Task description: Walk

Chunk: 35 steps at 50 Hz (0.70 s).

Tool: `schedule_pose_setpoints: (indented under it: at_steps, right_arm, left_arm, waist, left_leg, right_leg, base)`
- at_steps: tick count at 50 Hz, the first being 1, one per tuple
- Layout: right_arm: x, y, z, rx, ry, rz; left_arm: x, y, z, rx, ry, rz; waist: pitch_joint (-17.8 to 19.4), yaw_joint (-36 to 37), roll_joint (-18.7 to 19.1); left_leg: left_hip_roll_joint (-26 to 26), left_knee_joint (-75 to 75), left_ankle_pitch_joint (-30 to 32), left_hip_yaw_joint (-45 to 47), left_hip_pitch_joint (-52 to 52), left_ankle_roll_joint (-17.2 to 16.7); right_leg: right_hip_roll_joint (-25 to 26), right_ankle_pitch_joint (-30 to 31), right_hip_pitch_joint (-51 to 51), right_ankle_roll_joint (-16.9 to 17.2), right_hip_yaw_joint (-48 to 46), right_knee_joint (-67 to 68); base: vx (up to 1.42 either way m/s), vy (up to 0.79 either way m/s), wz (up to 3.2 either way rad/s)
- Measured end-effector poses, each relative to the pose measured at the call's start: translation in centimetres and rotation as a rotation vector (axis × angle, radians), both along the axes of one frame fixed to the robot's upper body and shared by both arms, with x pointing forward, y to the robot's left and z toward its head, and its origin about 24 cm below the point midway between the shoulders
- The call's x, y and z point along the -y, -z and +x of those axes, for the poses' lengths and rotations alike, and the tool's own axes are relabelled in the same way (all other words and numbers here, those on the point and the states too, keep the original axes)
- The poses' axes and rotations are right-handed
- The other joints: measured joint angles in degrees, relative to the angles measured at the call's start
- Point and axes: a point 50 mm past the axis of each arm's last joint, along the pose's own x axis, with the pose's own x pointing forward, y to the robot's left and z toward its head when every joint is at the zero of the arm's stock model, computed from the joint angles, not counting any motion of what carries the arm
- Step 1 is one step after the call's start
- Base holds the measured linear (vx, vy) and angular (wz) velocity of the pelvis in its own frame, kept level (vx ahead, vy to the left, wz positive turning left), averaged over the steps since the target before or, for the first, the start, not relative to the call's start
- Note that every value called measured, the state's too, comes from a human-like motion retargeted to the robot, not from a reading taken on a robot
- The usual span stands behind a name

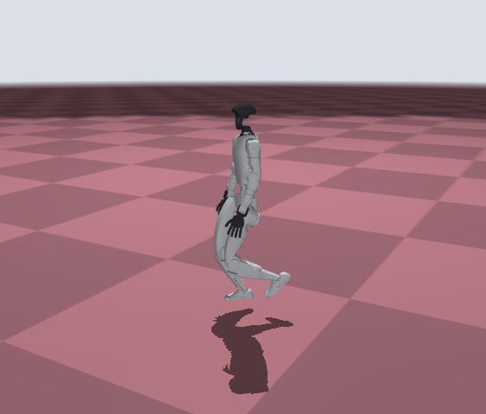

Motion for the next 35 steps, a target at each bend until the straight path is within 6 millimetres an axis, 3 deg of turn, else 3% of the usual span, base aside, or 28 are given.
schedule_pose_setpoints:
  at_steps: [5,8,10,15,17,20,22,24,30,35]
  right_arm:
    - [-0.2,-0.4,1.6,0.054,-0.07,0.01]
    - [-0.1,-1.0,3.3,0.112,-0.115,0.003]
    - [0.0,-1.4,4.4,0.147,-0.139,-0.003]
    - [-0.6,-1.6,5.5,0.191,-0.152,-0.007]
    - [-1.3,-1.3,5.5,0.187,-0.147,0.005]
    - [-3.4,-0.8,6.0,0.178,-0.149,0.07]
    - [-4.6,-0.7,6.7,0.187,-0.167,0.108]
    - [-5.4,-0.9,7.7,0.212,-0.19,0.132]
    - [-6.0,-1.9,9.7,0.3,-0.215,0.148]
    - [-5.2,-2.0,9.5,0.336,-0.146,0.129]
  left_arm:
    - [0.3,2.1,-8.3,-0.283,-0.035,-0.057]
    - [0.0,2.4,-12.5,-0.389,-0.11,-0.071]
    - [-0.3,2.2,-14.6,-0.439,-0.157,-0.07]
    - [-0.8,1.8,-18.4,-0.538,-0.246,-0.045]
    - [-1.1,1.7,-18.9,-0.55,-0.28,-0.03]
    - [-2.4,1.5,-17.5,-0.511,-0.321,-0.004]
    - [-3.1,1.5,-15.4,-0.448,-0.316,0.011]
    - [-3.9,1.3,-12.6,-0.366,-0.292,0.036]
    - [-6.0,-0.9,-3.2,-0.065,-0.23,0.134]
    - [-7.1,-4.3,3.8,0.216,-0.218,0.185]
  waist:
    - [1.0,4.1,-1.3]
    - [0.7,5.2,-3.4]
    - [-0.1,5.4,-5.3]
    - [-1.6,6.1,-7.8]
    - [-2.3,6.1,-10.7]
    - [-1.5,5.2,-19.2]
    - [-1.4,3.9,-21.5]
    - [-1.2,2.3,-22.3]
    - [-0.2,-3.0,-20.9]
    - [1.2,-6.9,-19.0]
  left_leg:
    - [2.5,-10.6,-6.7,0.9,-13.5,5.5]
    - [-1.6,-29.5,-5.5,-2.0,-17.0,5.5]
    - [-5.0,-42.8,-3.9,-4.5,-17.5,5.6]
    - [-10.4,-39.3,-2.2,-4.7,-21.0,7.6]
    - [-13.0,-35.1,-1.3,-2.0,-20.9,9.3]
    - [-18.5,-35.3,-2.2,4.1,-16.9,13.6]
    - [-19.3,-35.7,-4.1,5.7,-14.4,15.5]
    - [-18.5,-37.1,-5.9,6.5,-11.1,16.5]
    - [-14.4,-46.1,-9.5,7.4,2.9,16.3]
    - [-11.0,-53.5,-12.0,8.1,15.3,15.5]
  right_leg:
    - [-0.4,-3.1,13.7,0.3,4.9,-7.1]
    - [-2.9,-4.0,19.9,1.1,8.2,-11.1]
    - [-5.0,-5.0,22.3,1.5,10.1,-12.9]
    - [-7.0,-9.1,24.4,2.0,11.6,-2.9]
    - [-9.9,-7.2,24.8,4.0,12.1,4.1]
    - [-16.7,3.0,23.0,10.6,14.9,18.9]
    - [-18.5,11.2,18.3,13.1,15.1,28.2]
    - [-20.1,14.8,12.2,12.7,14.0,35.6]
    - [-23.8,7.6,-5.6,6.4,7.9,40.8]
    - [-22.3,3.6,-13.6,6.6,2.1,24.4]
  base:
    - [0.78,-0.03,-0.49]
    - [0.8,0.03,-0.57]
    - [0.78,0.06,-0.45]
    - [0.75,0.11,-0.58]
    - [0.74,0.1,-0.63]
    - [0.69,0.09,-0.55]
    - [0.65,0.07,-0.56]
    - [0.65,0.07,-0.8]
    - [0.65,0.08,-0.93]
    - [0.69,0.04,-0.74]
